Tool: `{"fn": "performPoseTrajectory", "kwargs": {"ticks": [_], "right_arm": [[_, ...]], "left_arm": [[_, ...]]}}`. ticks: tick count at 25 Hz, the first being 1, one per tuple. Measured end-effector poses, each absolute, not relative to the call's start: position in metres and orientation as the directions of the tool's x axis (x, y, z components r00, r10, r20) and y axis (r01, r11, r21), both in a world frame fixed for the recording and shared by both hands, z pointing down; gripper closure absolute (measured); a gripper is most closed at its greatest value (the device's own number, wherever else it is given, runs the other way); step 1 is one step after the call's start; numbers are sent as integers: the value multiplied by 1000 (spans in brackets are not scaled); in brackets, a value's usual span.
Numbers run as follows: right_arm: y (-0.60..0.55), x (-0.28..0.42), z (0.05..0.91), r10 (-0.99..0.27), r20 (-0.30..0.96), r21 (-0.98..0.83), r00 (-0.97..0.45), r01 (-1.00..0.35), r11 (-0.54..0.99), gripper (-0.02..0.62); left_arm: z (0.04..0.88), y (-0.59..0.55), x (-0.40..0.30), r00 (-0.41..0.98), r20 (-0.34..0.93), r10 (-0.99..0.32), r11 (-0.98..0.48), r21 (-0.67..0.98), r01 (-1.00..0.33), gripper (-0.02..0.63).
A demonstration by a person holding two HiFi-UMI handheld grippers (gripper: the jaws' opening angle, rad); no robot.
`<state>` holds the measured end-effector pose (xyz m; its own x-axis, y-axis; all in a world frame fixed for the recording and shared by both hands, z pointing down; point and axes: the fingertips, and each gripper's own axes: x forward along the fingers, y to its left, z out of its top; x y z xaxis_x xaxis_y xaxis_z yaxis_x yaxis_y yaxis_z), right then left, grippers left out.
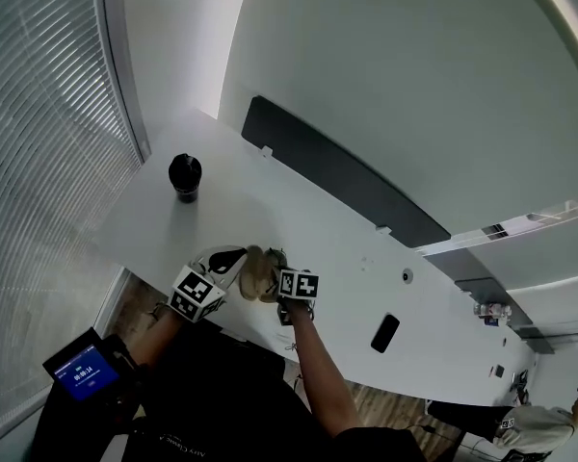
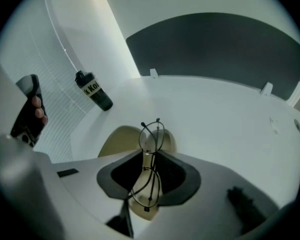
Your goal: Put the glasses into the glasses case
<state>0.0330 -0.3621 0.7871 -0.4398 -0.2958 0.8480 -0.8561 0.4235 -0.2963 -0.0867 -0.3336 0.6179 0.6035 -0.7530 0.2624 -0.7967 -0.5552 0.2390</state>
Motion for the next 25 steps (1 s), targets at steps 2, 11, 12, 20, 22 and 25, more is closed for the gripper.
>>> {"fn": "performPoseTrajectory", "kwargs": {"ticks": [2,11,12,20,22,25], "right_arm": [[-354,39,795,-265,852,-339,-452,-861,380,500],[-345,52,820,-219,884,-337,-413,-887,316,500],[-345,51,820,-217,884,-340,-415,-887,311,500],[-342,35,826,-199,906,-275,-373,-878,392,499],[-344,38,824,-205,905,-271,-372,-878,394,497],[-344,42,820,-211,893,-292,-399,-867,403,488]], "left_arm": [[616,-333,-89,598,269,-755,-548,241,-801,600],[614,-336,-88,606,254,-754,-559,238,-794,600],[613,-336,-87,608,258,-751,-559,240,-793,600],[615,-332,-86,612,286,-737,-571,219,-791,600],[614,-334,-83,618,279,-735,-574,227,-786,600],[613,-337,-78,625,277,-730,-580,231,-781,600]]}}
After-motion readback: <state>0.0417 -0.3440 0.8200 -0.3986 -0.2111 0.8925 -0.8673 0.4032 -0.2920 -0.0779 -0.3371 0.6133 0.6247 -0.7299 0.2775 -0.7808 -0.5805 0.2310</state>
